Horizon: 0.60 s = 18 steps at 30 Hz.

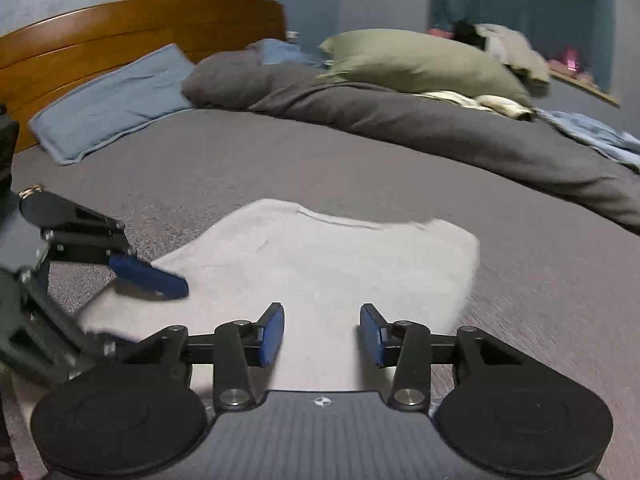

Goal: Fold small clothes

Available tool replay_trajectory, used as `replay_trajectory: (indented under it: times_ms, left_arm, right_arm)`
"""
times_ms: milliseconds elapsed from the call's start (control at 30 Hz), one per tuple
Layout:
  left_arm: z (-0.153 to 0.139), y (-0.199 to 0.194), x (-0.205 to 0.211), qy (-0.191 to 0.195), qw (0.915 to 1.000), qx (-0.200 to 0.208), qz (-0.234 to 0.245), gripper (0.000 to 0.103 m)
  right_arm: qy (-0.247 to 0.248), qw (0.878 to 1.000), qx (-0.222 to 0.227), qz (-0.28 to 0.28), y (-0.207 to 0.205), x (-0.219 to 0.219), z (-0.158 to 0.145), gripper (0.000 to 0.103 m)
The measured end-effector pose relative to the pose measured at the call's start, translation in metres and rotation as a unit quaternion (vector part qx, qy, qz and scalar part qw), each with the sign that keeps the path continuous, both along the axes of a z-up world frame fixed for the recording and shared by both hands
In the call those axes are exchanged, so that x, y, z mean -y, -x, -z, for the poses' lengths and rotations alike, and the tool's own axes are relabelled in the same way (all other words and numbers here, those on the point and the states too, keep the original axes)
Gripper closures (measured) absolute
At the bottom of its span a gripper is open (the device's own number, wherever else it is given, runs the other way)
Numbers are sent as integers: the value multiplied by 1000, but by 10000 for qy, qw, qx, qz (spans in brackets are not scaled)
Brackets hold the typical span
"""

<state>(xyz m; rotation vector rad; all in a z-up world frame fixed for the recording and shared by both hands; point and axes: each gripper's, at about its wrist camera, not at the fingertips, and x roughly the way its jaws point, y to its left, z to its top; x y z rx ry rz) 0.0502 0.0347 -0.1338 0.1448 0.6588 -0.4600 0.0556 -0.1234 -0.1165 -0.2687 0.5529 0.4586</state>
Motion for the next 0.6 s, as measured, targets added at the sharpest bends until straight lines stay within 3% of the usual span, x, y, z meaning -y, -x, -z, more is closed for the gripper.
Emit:
replay_trajectory:
  times_ms: [133, 267, 433, 600]
  left_arm:
    - [13, -11, -14, 287, 9994, -203, 10, 46]
    - [22, -17, -24, 422, 9987, -256, 104, 46]
    - [21, -13, -34, 514, 9979, -321, 224, 46]
    - [15, -1, -34, 378, 9991, -160, 107, 46]
  right_arm:
    - [324, 9987, 4, -399, -33, -18, 5, 54]
    - [690, 9944, -282, -755, -47, -16, 18, 50]
    - [554, 9943, -409, -819, -43, 26, 12, 44]
    - [298, 9965, -606, -484, -31, 51, -5, 40]
